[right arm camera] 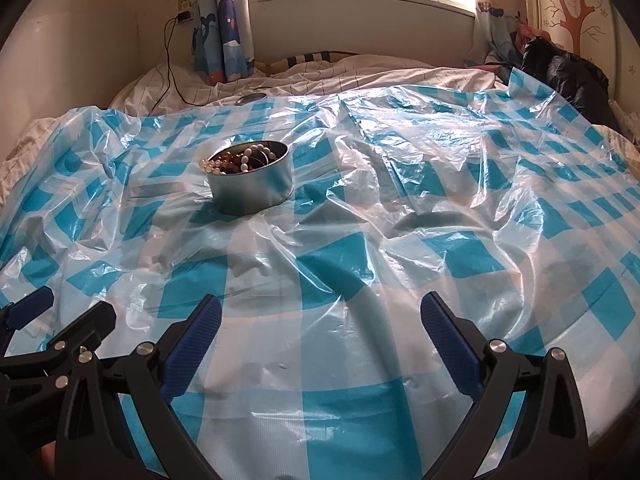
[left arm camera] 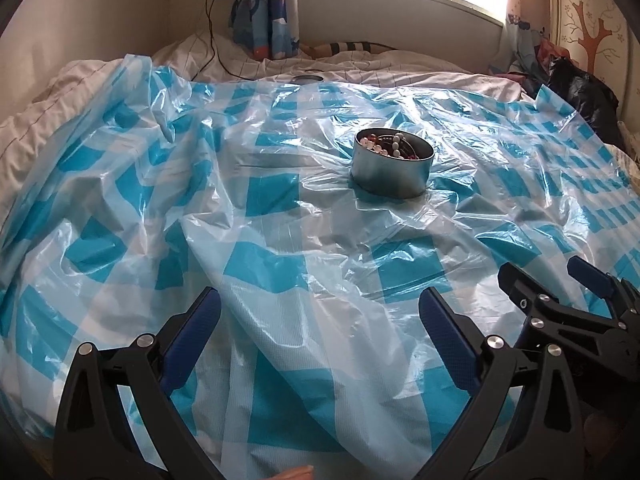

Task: Organize jewelry

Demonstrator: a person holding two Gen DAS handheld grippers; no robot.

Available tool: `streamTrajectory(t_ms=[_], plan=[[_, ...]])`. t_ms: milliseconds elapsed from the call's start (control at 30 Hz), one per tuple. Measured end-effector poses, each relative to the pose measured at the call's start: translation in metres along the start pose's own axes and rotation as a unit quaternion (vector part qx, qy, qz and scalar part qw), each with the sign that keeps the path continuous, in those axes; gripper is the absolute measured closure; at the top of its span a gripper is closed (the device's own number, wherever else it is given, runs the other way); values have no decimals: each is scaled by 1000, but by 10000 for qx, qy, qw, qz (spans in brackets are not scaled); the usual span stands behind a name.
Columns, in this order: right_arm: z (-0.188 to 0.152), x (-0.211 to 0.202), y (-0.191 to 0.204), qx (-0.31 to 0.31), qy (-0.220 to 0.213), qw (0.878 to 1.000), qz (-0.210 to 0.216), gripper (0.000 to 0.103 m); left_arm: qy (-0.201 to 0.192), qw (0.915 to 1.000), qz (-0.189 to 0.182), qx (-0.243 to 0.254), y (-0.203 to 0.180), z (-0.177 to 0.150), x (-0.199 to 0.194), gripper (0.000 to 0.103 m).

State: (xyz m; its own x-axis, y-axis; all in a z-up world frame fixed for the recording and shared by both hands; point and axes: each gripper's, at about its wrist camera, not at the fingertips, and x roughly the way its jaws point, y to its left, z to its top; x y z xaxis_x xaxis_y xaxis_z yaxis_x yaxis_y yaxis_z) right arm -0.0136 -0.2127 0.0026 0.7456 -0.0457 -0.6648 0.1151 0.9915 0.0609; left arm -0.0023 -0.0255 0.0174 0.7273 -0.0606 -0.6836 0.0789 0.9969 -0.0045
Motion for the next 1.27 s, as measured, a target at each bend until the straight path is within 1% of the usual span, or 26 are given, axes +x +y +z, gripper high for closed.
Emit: streamTrajectory(t_ms=[100, 200, 333, 567, 667, 700, 767, 867, 933, 1000, 1067, 1133, 1267], plan=[[0, 4, 1, 10, 38, 10000, 1, 7, 77, 10000, -1, -47, 1, 2, 4, 8], [0, 7, 2, 16, 65, 10000, -10, 7, 39, 10000, -30, -35, 1, 2, 5, 8], [1, 9, 2, 35, 103, 9999, -8, 7, 10, 10000, 64, 54, -1, 2, 6, 8], [1, 12, 2, 45, 150, 9999, 11, 7, -38, 9998, 216, 41, 0, 7, 5, 8], [2, 15, 1, 96, 195, 9998, 14, 7, -47, 9994, 328, -134, 2, 9, 3, 8], [2, 16, 1, 102, 230, 9997, 9, 7, -76, 9992, 346, -195, 4, 10, 1, 8], [2, 20, 0, 116, 324, 9994, 7, 7, -339, 9987, 288, -249, 5, 9, -8, 8], [0, 21, 0, 132, 361, 9993, -1, 7, -545, 9976, 424, -22, -1, 9, -14, 8], [0, 21, 0, 128, 366, 9992, -3, 7, -467, 9984, 323, 42, -3, 9, -12, 8], [-1, 22, -1, 137, 387, 9992, 8, 7, -282, 9993, 225, 23, -4, 9, -6, 8], [-1, 21, -1, 147, 388, 9991, 13, 7, 5, 9998, 186, 9, -3, 8, 3, 8], [-1, 22, -1, 143, 393, 9991, 13, 7, 200, 9996, 205, -69, -1, 7, 8, 8], [-2, 22, -1, 117, 416, 9991, -9, 7, 197, 9994, 218, -158, 3, 5, 9, 8]])
